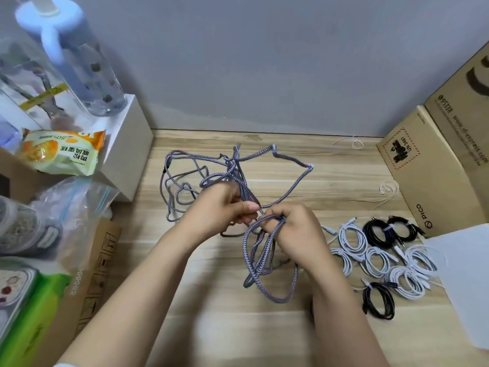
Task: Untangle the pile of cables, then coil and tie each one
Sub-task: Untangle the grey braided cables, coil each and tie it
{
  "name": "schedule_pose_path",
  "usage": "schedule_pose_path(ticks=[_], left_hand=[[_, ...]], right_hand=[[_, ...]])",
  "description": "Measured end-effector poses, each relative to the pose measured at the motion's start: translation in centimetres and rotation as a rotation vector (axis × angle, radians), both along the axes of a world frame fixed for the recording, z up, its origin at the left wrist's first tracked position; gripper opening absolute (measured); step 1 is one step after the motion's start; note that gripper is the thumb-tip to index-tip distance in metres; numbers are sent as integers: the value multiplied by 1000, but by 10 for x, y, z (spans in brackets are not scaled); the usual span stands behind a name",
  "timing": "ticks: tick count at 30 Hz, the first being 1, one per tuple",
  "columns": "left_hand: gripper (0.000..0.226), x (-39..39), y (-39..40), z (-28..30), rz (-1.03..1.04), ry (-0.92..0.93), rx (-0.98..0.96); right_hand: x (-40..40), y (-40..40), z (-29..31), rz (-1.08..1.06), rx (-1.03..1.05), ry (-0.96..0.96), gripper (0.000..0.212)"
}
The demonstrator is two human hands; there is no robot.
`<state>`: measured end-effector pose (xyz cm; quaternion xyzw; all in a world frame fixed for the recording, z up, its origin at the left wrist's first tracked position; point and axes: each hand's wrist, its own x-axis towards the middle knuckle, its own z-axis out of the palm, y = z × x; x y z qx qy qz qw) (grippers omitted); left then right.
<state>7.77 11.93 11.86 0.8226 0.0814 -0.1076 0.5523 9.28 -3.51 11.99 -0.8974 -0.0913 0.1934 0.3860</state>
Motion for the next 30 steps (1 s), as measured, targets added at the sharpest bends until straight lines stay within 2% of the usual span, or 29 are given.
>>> schedule_pose_path(ticks=[2,6,7,9,10,12,14,16,18,20,23,26,28,30], left_hand=[[21,0,3,1,-44,-10,105],[12,4,7,3,-94,-30,149],[10,5,6,4,-109,-37,162],[6,8,1,4,-137,-46,234],[12,11,-3,6,-146,-61,277],[19,17,-8,4,-135,-116,375],[11,24,-6,-3,-131,-152,543],[8,32,9,-22,-141,-62,757],[20,37,29,-47,-139,139,873],[22,35,47,-62,-49,226,872],[23,33,66,-72,102,215,840],[23,31,79,-74,235,259,873],[25,29,90,-75,322,313,864],[24,24,101,-80,396,389,757]], right_hand=[[0,1,-3,-25,94,81,19],[-2,3,2,-75,290,185,14],[-2,2,4,-80,348,218,17],[-2,2,9,-75,436,256,38],[-2,2,13,-86,455,260,42],[-2,4,19,-124,459,234,33],[-4,3,32,-124,474,210,25],[-10,1,52,-50,568,245,21],[-15,-3,68,64,607,233,24],[-15,-6,71,60,616,222,26],[-13,-16,66,-22,680,229,24],[-17,-23,67,35,655,165,19],[-19,-30,70,18,804,206,20],[-18,-41,78,-39,928,228,17]])
